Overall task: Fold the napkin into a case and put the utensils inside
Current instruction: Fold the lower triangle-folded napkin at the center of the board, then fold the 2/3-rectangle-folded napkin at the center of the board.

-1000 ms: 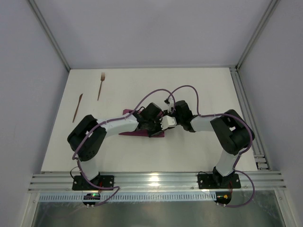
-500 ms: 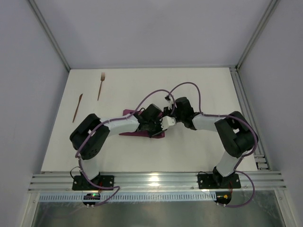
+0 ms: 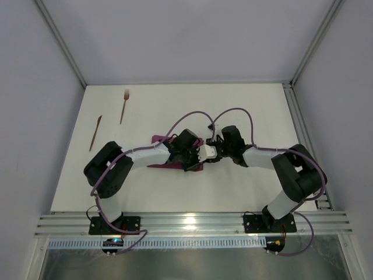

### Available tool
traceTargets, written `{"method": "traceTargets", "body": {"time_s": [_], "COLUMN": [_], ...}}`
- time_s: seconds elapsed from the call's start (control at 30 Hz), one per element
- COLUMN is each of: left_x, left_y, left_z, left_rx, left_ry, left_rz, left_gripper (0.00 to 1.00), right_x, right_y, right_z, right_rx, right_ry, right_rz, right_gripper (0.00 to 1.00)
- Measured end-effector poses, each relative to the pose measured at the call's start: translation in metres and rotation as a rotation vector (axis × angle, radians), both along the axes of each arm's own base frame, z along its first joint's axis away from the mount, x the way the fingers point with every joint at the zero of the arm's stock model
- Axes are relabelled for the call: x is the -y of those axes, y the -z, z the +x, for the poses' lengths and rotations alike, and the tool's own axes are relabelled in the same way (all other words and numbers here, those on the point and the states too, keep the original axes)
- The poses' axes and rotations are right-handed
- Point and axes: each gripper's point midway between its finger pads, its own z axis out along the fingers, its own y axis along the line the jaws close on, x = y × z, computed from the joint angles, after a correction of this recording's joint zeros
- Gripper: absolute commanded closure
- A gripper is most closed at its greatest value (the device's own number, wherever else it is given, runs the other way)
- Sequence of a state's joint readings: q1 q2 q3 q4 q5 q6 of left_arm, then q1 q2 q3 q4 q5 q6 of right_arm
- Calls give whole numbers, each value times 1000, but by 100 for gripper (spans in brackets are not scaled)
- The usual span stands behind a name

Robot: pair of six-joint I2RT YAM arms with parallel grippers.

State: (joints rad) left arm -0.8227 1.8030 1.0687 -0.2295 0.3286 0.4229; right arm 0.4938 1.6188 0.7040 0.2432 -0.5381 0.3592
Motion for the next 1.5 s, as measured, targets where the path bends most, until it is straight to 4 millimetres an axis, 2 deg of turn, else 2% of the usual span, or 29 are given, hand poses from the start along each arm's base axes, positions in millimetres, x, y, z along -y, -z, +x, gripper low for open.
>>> {"method": "traceTargets", "body": {"time_s": [0.13,0.23,0.53,0.7,0.8,0.9,0.97,1.03,1.17,1.23,1.3,1.37,1.43,1.5], "left_x": [-1,-1,-4,-13,-26,-49,-70,-91,-134,-139,-136,-134,-137,-139], "left_y": [2,1,-1,-21,-43,-64,-72,-74,-66,-55,-40,-23,-1,6], "left_z": [-3,-2,-1,-2,6,20,36,55,93,111,126,130,124,123], "left_rx": [-8,-6,-11,-28,-22,-6,2,17,53,48,32,9,-30,-37], "left_ry": [7,5,-6,-27,-66,-132,-204,-291,-455,-471,-450,-407,-359,-328], "left_rz": [7,5,7,-19,-60,-103,-116,-112,-40,3,37,71,122,145], "left_gripper": [77,77,75,72,71,67,56,49,43,42,39,33,32,32], "right_x": [4,5,6,8,9,10,10,9,9,8,8,7,7,7], "right_y": [9,9,16,29,32,32,33,34,33,33,33,34,34,34], "right_z": [-15,-19,-13,-5,-3,-2,-3,-2,-1,0,1,2,2,2], "right_rx": [-38,-42,-41,-59,-61,-60,-62,-64,-65,-66,-65,-65,-65,-63], "right_ry": [-8,-10,9,37,49,54,55,56,58,58,58,58,57,56], "right_rz": [6,8,-13,-51,-60,-63,-63,-62,-62,-62,-63,-63,-62,-62], "right_gripper": [94,94,94,94,94,94,94,94,94,94,94,94,94,94]}}
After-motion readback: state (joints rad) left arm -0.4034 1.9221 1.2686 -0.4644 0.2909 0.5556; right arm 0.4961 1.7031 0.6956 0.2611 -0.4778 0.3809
